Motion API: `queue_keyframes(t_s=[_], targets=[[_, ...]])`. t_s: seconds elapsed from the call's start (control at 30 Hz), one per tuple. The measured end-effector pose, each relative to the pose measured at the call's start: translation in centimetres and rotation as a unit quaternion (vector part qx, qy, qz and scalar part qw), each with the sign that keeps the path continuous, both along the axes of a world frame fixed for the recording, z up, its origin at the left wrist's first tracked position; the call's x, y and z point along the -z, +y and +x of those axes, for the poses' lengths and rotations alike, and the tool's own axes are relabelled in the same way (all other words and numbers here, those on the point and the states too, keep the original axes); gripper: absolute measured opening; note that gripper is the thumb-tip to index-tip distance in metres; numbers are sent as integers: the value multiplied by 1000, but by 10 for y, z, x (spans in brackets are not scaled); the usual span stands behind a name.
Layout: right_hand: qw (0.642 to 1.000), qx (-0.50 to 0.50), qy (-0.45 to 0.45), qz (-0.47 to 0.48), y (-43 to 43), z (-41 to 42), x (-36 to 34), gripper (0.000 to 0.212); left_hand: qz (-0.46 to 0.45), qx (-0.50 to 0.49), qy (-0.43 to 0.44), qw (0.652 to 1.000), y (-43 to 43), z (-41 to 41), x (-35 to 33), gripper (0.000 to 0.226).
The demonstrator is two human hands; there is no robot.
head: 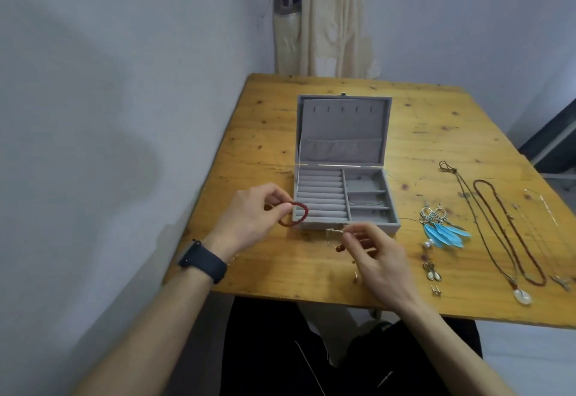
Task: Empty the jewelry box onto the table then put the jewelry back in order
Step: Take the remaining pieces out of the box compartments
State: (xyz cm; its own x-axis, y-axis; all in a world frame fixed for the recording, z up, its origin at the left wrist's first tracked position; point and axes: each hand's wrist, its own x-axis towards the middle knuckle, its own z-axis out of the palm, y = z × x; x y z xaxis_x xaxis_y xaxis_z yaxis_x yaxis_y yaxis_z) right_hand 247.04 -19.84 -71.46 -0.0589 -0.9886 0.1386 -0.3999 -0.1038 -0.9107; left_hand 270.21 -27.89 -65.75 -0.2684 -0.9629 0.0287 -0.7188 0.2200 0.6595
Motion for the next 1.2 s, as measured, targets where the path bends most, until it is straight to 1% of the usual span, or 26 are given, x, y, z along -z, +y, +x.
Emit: queue_keyframes(t_s=[0.07, 0.17, 0.3, 0.47, 0.67, 0.7, 0.73, 0.8, 0.87, 0.93, 1.07, 1.13, 1.2], targets=[[999, 27, -46, 8, 1, -13, -4, 8, -6, 4, 51, 999, -8, -13, -11, 10], [989, 106, -104, 6, -3, -37, -10, 7, -1, -1, 115, 993, -23, -39, -21, 11], [965, 204, -167, 17, -16, -76, -16, 9, 44, -14, 179, 983, -49, -81, -20, 10], [951, 254, -177, 10, -43, -116, -23, 9, 113, -38, 182, 976, -83, -131, 0, 8], [950, 256, -178, 1, -54, -131, -19, 9, 141, -60, 165, 974, -106, -170, 29, 11], [951, 254, -178, 2, -54, -132, -16, 9, 138, -57, 147, 978, -108, -173, 33, 12], [951, 253, -175, 2, -55, -133, -14, 8, 121, -47, 109, 986, -109, -176, 36, 12], [955, 247, -167, -1, -56, -134, -11, 7, 45, -17, -10, 999, -110, -179, 40, 15], [958, 238, -161, -4, -56, -134, -10, 7, -33, 3, -120, 992, -109, -182, 39, 18], [961, 231, -154, -7, -58, -132, -10, 6, -81, 19, -194, 977, -108, -186, 36, 22], [970, 207, -131, -1, -71, -126, -11, 6, -122, 40, -293, 947, -104, -185, 31, 24], [978, 183, -101, 8, -81, -121, -12, 6, -118, 42, -325, 937, -104, -180, 29, 26], [985, 161, -62, 17, -93, -114, -12, 5, -117, 44, -338, 933, -103, -172, 27, 29]])
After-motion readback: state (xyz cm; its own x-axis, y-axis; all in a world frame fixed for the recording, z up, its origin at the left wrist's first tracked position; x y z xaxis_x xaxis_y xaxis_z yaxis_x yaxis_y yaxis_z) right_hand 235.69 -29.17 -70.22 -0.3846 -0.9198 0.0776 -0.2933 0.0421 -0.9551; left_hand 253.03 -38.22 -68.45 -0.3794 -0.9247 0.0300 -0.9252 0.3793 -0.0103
